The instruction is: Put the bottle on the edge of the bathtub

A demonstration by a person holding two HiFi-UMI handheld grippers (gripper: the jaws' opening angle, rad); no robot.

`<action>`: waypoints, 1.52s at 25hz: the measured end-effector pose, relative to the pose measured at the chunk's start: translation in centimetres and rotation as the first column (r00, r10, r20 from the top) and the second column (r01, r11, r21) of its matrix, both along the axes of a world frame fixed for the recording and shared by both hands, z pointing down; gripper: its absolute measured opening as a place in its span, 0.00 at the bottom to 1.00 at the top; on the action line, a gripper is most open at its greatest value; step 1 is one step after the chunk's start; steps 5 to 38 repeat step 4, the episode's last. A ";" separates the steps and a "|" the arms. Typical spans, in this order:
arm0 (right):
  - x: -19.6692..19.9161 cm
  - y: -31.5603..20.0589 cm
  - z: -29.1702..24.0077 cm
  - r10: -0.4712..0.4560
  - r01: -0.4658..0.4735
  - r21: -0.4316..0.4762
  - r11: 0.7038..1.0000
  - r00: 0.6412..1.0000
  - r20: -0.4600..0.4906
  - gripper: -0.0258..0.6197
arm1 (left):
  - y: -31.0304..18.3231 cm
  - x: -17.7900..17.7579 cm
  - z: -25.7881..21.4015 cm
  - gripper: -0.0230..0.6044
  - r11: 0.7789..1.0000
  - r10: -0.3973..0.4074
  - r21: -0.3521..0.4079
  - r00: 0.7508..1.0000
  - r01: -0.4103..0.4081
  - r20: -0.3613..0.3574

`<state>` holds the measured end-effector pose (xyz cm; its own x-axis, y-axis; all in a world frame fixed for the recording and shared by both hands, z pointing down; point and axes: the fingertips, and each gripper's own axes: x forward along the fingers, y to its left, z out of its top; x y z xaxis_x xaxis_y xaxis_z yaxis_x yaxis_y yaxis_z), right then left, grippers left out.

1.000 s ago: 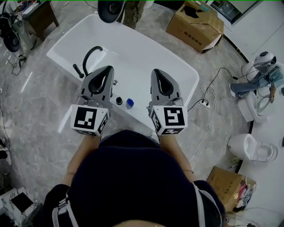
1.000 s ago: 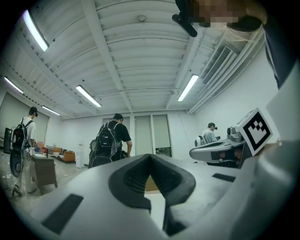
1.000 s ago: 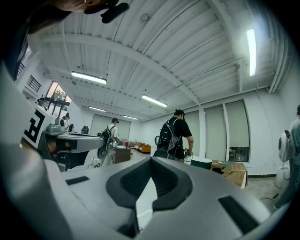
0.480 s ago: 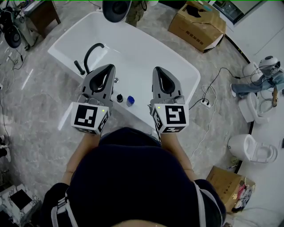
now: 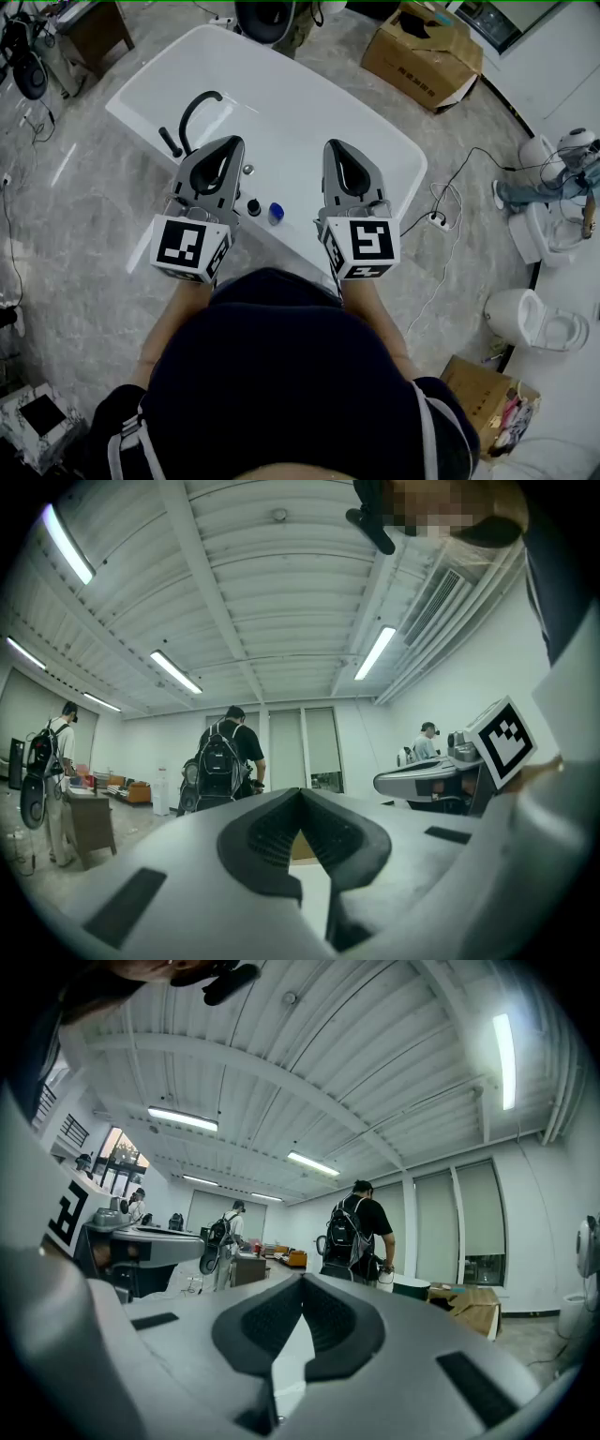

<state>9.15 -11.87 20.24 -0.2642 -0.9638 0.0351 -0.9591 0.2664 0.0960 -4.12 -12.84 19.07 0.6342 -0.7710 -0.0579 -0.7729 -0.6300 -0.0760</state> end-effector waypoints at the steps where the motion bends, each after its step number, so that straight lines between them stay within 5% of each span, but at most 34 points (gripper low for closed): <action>1: 0.3 0.1 0.0 -0.001 0.001 0.000 1.000 1.000 0.001 0.08 | 0.1 0.4 0.0 0.07 1.000 0.000 0.000 1.000 0.000 0.001; 38: 1.3 0.3 0.2 -0.005 0.005 -0.001 1.000 1.000 0.005 0.08 | 0.5 1.4 0.1 0.07 1.000 0.001 0.001 1.000 -0.001 0.001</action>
